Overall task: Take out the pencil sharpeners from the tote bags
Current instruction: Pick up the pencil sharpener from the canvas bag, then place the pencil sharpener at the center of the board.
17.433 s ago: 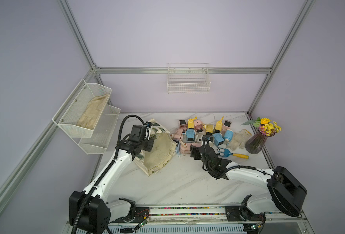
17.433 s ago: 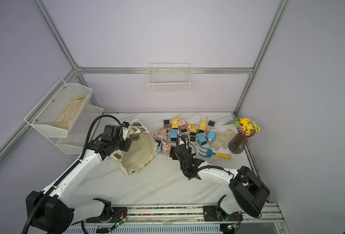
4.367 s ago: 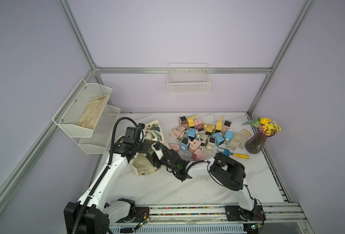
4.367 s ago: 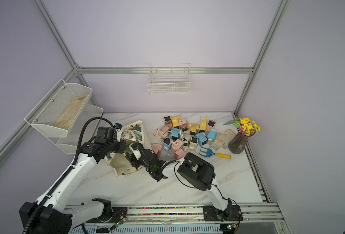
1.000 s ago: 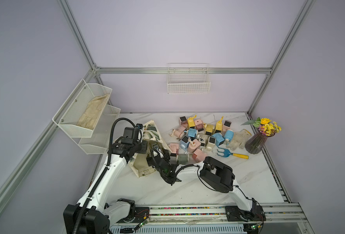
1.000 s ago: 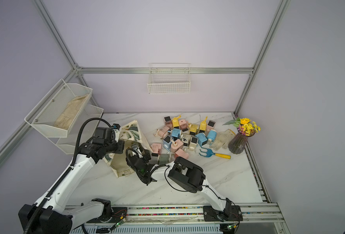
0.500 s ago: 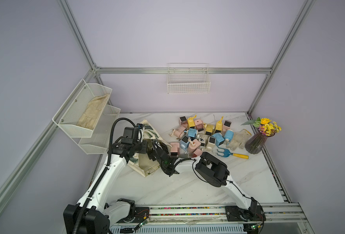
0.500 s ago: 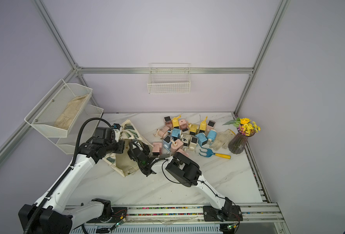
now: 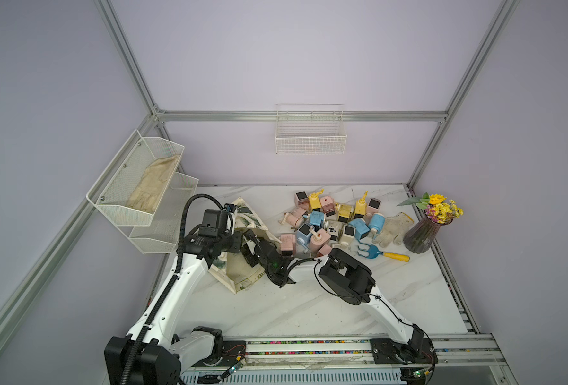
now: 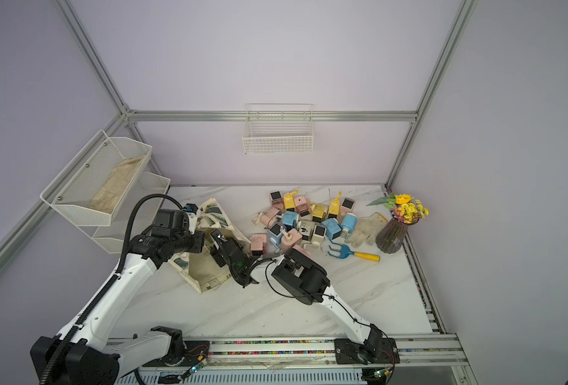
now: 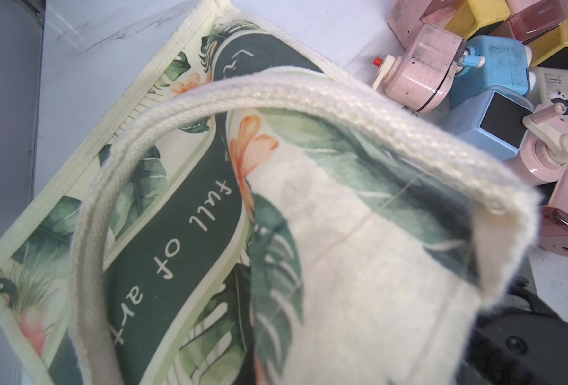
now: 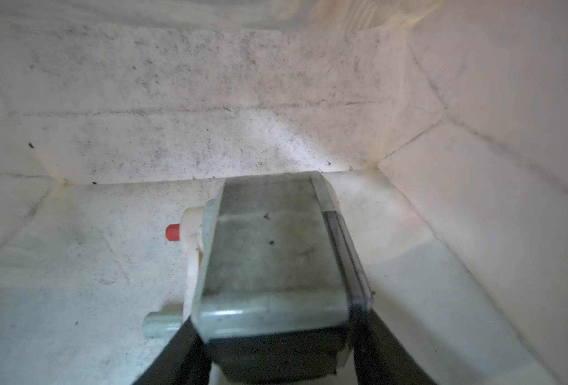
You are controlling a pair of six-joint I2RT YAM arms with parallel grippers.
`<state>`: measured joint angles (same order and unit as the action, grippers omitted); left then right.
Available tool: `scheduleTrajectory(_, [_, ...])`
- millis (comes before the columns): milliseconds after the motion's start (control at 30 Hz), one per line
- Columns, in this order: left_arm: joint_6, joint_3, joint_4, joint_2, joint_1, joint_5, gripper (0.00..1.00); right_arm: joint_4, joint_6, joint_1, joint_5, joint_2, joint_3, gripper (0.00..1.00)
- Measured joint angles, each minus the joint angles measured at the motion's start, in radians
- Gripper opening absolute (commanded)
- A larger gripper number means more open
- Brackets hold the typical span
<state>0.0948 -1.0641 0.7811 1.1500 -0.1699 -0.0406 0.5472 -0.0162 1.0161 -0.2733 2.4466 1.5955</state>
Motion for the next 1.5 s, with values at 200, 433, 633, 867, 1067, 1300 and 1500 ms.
scheduleTrajectory(200, [0.0,0.0,0.005,0.0,0.0,0.005,0.0,0.1,-0.002,0.0,0.068,-0.093,-0.182,0.26])
scheduleTrajectory(433, [0.0,0.0,0.001,0.0,0.0,0.011,0.0,0.147,-0.081,0.028,0.134,-0.444,-0.529,0.23])
scheduleTrajectory(633, [0.0,0.0,0.003,0.0,0.012,-0.001,0.0,0.131,-0.151,0.094,0.125,-0.652,-0.641,0.21])
scheduleTrajectory(867, [0.0,0.0,0.003,0.0,0.016,-0.013,0.0,-0.013,-0.225,0.166,0.069,-0.898,-0.759,0.21])
scheduleTrajectory(1067, [0.0,0.0,0.005,0.0,0.035,-0.02,0.0,-0.229,-0.355,0.185,-0.07,-1.231,-0.914,0.21])
scheduleTrajectory(1300, [0.0,0.0,0.006,0.0,0.039,-0.02,0.0,-0.472,-0.575,0.077,-0.326,-1.57,-0.995,0.2])
scheduleTrajectory(1500, [0.0,0.0,0.006,0.0,0.04,-0.02,0.0,-0.627,-0.821,-0.037,-0.45,-1.603,-1.059,0.19])
